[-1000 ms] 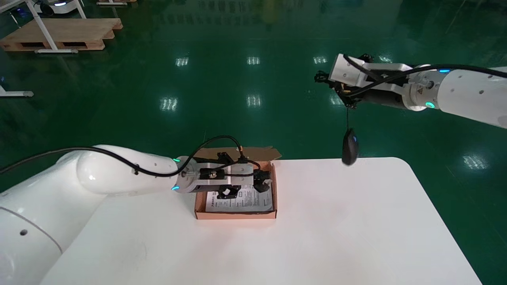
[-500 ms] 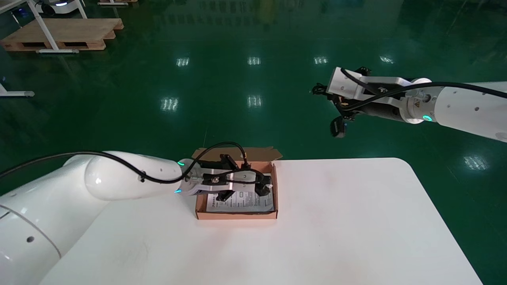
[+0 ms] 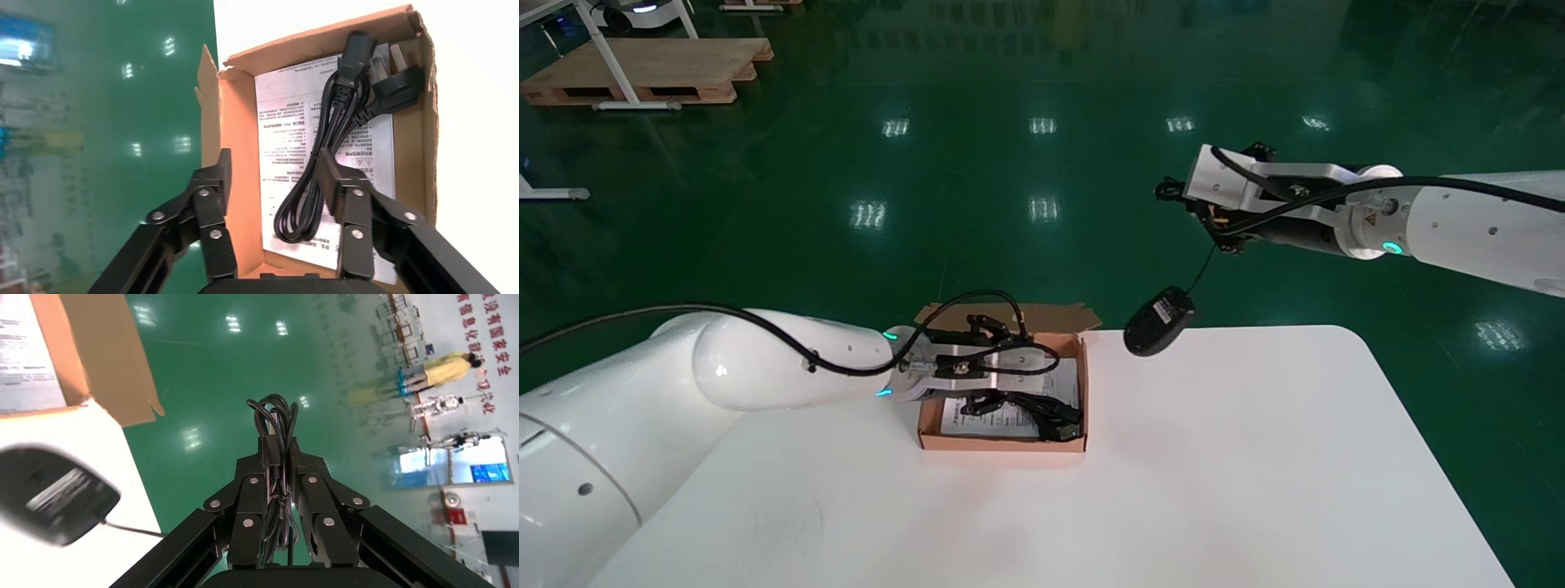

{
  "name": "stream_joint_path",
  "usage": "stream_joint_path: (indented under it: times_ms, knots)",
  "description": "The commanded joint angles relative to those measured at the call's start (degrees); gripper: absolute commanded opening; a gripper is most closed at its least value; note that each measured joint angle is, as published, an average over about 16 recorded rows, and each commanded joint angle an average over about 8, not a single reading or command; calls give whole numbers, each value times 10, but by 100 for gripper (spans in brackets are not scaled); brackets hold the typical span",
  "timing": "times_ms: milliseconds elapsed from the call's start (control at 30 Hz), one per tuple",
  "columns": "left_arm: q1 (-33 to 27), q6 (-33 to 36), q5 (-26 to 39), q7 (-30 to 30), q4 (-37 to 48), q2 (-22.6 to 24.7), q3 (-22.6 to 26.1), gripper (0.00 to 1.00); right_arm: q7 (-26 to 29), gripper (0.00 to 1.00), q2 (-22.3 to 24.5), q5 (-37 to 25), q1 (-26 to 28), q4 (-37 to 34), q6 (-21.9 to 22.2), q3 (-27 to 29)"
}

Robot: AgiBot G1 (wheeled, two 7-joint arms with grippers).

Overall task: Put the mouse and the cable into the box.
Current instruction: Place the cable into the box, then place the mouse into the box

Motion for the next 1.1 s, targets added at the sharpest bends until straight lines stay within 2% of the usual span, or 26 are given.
stream_joint_path:
  times_ms: [33,167,333,533,700,867,1100]
  knots:
    - [-6,-2,-7,-11,15,0,4,100,2,0,-1,0,-1,5,-4,-1]
    - [-45,-14,-10,-43,96,-18,-2,100,-15,0,-19,4,-2,-5,2,-4]
    - [-82,-28,-7,-46,166,-49,-5,100,-57,0,-59,12,0,-47,20,-8]
    - [-97,-33,-3,-38,203,-53,-4,100,-126,0,-122,43,11,-113,28,-6]
    - [-99,-34,-7,-29,214,-48,-7,100,-167,0,-162,105,8,-131,11,-13]
    - [-100,-34,-11,-20,221,-46,-10,100,-162,0,-173,184,-17,-93,4,-74]
    - [-102,-35,-16,-10,229,-43,-13,100,-108,0,-174,248,-38,-44,60,-208]
